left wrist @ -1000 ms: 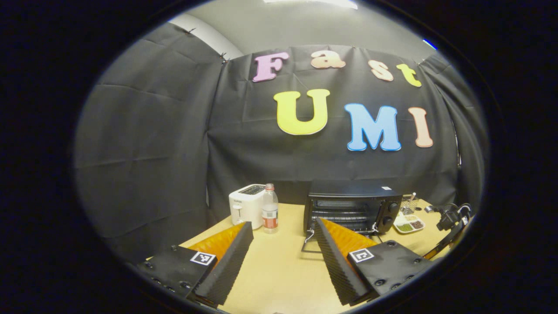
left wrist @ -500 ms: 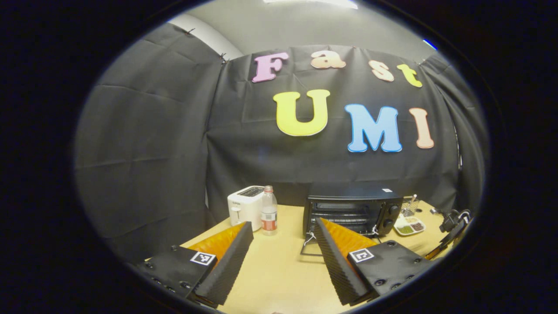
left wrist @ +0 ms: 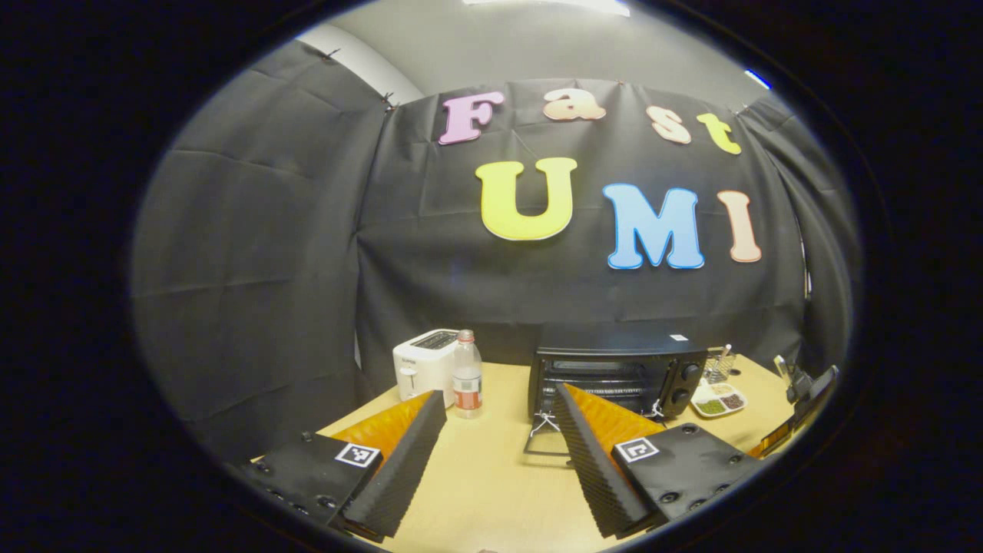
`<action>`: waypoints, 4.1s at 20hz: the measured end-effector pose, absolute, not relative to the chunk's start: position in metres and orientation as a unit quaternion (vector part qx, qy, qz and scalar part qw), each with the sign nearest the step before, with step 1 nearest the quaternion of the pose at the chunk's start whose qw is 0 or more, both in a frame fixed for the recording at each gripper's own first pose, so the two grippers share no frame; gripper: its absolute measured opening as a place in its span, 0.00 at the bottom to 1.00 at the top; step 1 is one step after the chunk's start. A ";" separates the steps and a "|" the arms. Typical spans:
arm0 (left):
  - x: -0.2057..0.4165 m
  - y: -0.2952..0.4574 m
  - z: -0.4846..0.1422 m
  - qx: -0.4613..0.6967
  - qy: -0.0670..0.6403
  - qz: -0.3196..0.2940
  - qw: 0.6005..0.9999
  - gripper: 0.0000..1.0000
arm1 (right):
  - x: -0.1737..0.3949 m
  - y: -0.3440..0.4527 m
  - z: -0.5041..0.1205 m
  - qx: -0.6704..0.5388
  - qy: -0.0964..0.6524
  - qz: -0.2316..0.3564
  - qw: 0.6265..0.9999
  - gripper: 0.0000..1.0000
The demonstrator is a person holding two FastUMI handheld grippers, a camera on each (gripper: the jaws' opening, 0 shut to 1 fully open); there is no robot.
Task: Open the electric oven with the left hand, put the food in, and close the electric oven.
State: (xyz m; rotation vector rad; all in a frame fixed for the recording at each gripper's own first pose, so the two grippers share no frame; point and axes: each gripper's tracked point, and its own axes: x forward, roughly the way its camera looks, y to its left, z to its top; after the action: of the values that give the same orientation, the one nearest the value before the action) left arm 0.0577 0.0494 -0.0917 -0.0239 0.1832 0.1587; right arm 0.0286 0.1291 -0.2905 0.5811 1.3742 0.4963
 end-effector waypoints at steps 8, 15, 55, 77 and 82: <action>0.062 0.063 -0.094 -0.016 0.093 0.082 0.992 0.95 | 0.071 0.157 -0.250 0.320 0.559 0.204 0.737 0.00; 0.061 0.092 -0.100 -0.015 0.100 0.093 0.991 0.91 | 0.107 0.190 -0.242 0.381 0.514 0.142 0.755 0.00; 0.112 0.153 -0.124 -0.001 0.136 0.092 0.986 1.00 | 0.252 0.316 -0.223 0.649 0.331 0.020 0.685 0.81; 0.127 -0.074 -0.278 -0.040 0.301 -0.112 0.946 1.00 | 0.116 0.116 -0.187 0.277 0.275 0.083 0.917 0.98; 0.136 -0.100 -0.323 -0.031 0.349 -0.127 0.928 0.96 | 0.098 0.067 -0.179 0.226 0.266 0.048 0.936 0.98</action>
State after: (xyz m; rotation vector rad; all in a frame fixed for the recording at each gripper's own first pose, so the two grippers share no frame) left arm 0.1356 -0.0997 -0.3230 -0.0642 0.7157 -0.2607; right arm 0.0983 0.0675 -0.1790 0.4620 0.5433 0.0978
